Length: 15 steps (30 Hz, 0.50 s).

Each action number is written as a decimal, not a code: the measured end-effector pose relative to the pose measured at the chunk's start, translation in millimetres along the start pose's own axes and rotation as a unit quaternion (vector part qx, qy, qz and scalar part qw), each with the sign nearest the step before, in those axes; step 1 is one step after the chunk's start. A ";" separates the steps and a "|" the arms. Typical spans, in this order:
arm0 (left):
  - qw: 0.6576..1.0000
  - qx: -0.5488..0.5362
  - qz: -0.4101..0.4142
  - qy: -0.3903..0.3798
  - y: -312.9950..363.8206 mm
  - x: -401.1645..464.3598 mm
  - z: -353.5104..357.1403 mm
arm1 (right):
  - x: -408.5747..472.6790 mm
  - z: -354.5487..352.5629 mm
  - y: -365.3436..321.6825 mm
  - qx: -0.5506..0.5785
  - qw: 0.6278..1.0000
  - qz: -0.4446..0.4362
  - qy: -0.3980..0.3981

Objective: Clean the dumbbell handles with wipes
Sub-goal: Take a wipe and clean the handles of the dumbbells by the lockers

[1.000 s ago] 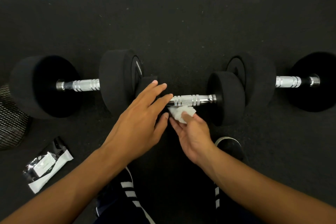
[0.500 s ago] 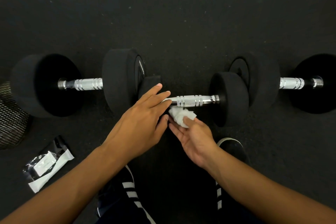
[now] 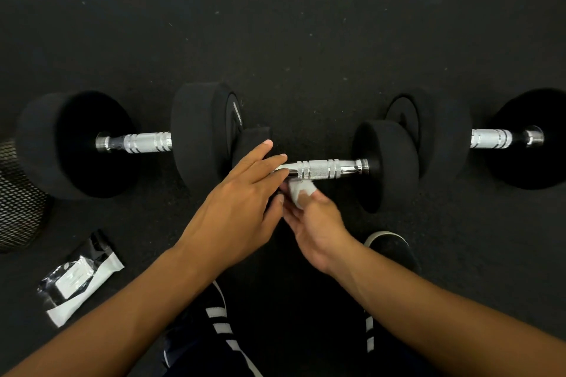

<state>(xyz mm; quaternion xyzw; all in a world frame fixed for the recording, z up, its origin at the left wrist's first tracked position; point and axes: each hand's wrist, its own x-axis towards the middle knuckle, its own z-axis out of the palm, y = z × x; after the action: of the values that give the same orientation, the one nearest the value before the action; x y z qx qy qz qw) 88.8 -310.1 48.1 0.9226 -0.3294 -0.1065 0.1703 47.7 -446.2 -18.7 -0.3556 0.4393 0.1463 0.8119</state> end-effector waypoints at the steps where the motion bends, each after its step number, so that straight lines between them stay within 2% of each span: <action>1: 1.000 0.001 0.000 -0.002 -0.1 0.1 -0.2 | 1.3 -0.6 0.1 -0.034 0.999 0.003 -0.014; 3: 1.000 0.006 0.004 -0.005 -0.9 0.3 -0.6 | 3.6 -4.9 -0.2 -0.110 0.994 0.003 -0.017; 5: 1.000 0.008 0.004 -0.008 -1.2 0.0 -1.6 | 5.5 -11.1 1.0 -0.162 0.986 0.012 0.018; 8: 1.000 0.009 0.004 -0.008 0.3 -0.4 -2.3 | 8.3 -11.7 0.0 -0.159 0.986 0.021 0.054; 10: 1.000 0.008 0.006 -0.005 -0.3 -0.6 -1.6 | 7.6 -4.4 -5.3 -0.098 0.994 0.017 0.040; 13: 1.000 0.007 0.011 -0.002 -2.0 -1.1 -1.5 | -7.2 2.3 -13.5 0.051 0.998 0.030 0.017; 15: 1.000 0.004 0.013 -0.002 -2.5 -1.0 -1.4 | -25.9 0.4 -18.2 0.093 0.994 0.050 -0.006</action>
<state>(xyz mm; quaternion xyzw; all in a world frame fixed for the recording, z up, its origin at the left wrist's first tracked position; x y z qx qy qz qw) 89.9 -307.3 48.5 0.9186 -0.3425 -0.1050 0.1669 43.1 -456.8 10.8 -0.2552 0.4638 0.1473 0.8355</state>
